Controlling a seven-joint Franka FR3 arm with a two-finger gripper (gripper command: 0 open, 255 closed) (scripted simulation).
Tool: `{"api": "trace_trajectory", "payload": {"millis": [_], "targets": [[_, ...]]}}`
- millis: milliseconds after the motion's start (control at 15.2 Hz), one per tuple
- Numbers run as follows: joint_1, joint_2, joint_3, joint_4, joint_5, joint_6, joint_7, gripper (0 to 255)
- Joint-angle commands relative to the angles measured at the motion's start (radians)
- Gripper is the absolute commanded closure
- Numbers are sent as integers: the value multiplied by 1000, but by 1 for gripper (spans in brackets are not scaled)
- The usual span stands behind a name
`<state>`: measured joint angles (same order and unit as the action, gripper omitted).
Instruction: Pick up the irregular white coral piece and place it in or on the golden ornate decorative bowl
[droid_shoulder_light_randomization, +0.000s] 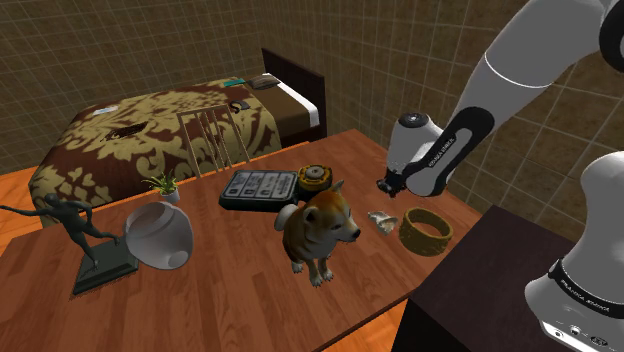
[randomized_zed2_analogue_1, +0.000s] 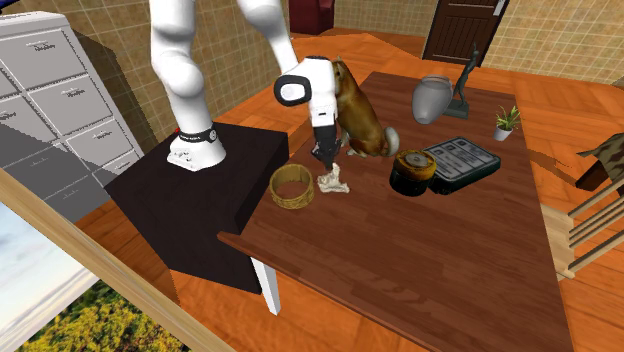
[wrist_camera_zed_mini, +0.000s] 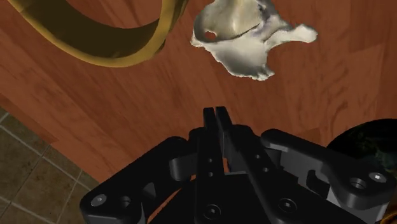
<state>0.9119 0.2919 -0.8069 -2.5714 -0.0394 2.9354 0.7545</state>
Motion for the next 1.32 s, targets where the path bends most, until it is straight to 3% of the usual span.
{"api": "trace_trajectory", "payload": {"millis": [0, 66, 132, 264, 528, 1254], "targets": [[0, 0, 0, 0, 0, 0, 0, 255], [0, 0, 0, 0, 0, 0, 0, 0], [-87, 36, 103, 76, 98, -105, 1, 0], [-212, 132, 235, 239, 256, -310, 28, 0], [-387, 367, 357, 581, 489, -697, 154, 0], [-412, 442, 401, 584, 542, -643, 139, 0]]}}
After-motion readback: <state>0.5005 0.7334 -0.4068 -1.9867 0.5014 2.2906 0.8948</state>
